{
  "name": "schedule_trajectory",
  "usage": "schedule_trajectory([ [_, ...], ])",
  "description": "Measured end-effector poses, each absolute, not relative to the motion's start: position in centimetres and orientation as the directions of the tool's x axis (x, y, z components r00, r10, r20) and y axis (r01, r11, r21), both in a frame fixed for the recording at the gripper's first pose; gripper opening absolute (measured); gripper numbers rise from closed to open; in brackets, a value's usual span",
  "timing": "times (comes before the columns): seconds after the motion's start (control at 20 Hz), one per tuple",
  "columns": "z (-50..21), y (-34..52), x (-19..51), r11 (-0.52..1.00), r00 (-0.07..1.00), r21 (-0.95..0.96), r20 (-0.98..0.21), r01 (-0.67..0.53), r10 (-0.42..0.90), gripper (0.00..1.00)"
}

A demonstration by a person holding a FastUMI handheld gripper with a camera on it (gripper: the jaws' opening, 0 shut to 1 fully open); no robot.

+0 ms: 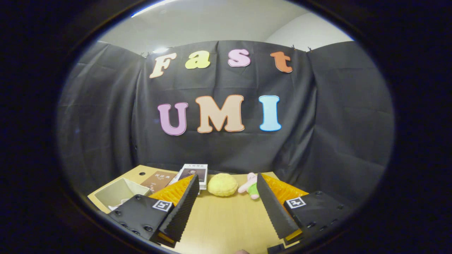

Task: Open the storage box then place both shoes into the box .Put the left shoe in first, then the right shoe, with the right side of both shoes facing outward in a uniform manner.

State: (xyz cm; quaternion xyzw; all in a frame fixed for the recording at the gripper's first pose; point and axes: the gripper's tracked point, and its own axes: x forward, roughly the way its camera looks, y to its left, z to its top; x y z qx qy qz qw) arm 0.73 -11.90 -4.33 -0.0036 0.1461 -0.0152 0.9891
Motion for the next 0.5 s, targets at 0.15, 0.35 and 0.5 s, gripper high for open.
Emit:
schedule_trajectory([
  [0.15,-4.3,-11.9,0.8,1.0,0.957,0.002,-0.289,0.027,-0.025,1.0],
  [0.35,-4.6,-11.5,0.8,1.0,0.958,0.007,-0.285,0.018,-0.015,1.0],
  [0.5,-5.4,-11.0,1.0,1.0,0.957,0.012,-0.288,0.012,-0.008,1.0],
])
